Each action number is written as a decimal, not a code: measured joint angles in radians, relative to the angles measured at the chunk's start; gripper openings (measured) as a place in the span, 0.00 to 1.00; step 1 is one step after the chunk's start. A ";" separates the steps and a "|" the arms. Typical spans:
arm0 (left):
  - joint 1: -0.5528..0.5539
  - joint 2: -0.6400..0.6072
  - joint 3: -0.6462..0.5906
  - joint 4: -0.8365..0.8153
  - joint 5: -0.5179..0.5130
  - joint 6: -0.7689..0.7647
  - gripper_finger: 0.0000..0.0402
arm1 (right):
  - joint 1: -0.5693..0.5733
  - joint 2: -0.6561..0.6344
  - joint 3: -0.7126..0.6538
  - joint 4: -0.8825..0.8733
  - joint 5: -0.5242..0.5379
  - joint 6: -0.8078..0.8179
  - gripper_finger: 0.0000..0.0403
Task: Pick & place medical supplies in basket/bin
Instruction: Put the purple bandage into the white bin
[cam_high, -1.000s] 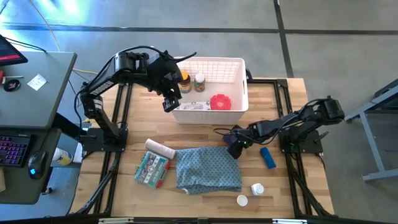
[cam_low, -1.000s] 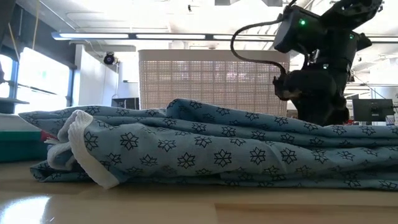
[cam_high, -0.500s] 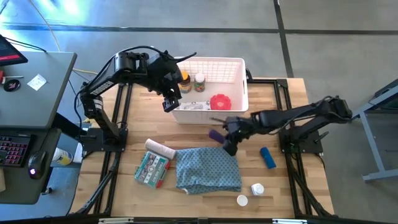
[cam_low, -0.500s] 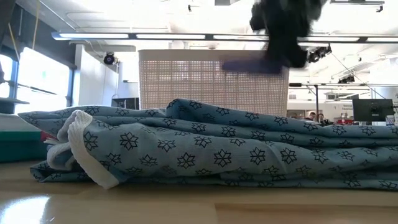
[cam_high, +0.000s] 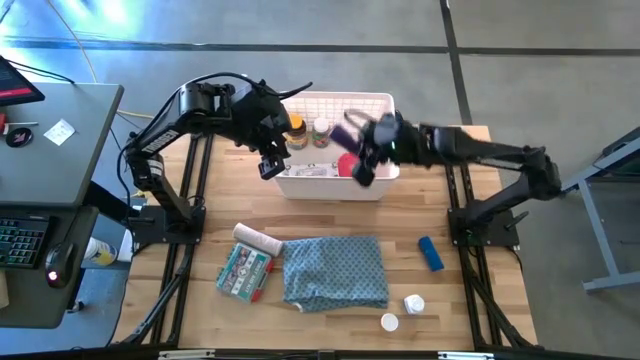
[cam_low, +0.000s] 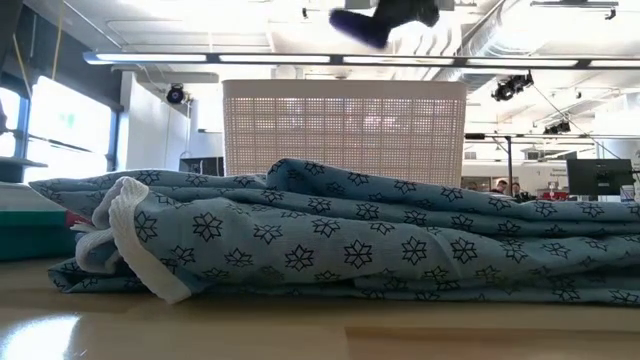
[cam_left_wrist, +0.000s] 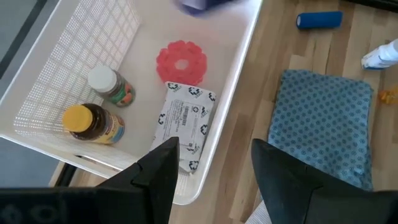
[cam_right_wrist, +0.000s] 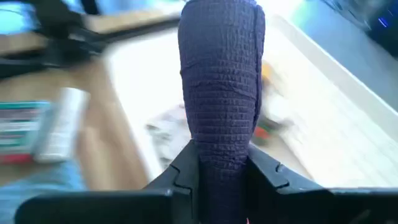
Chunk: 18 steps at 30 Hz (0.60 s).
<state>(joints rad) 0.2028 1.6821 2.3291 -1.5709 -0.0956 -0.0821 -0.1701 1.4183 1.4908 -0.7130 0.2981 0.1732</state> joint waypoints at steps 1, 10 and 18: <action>0.000 0.000 0.000 0.000 0.000 0.004 0.58 | -0.045 0.006 0.001 -0.009 -0.028 -0.001 0.17; 0.000 0.000 0.000 0.000 -0.002 0.015 0.58 | -0.282 0.093 -0.001 -0.190 -0.402 -0.113 0.20; 0.000 0.000 0.000 0.008 -0.011 0.016 0.58 | -0.287 0.148 -0.001 -0.274 -0.438 -0.241 0.24</action>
<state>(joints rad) 0.2028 1.6817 2.3291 -1.5633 -0.1070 -0.0664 -0.4572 1.5666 1.4895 -0.9869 -0.1403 -0.0680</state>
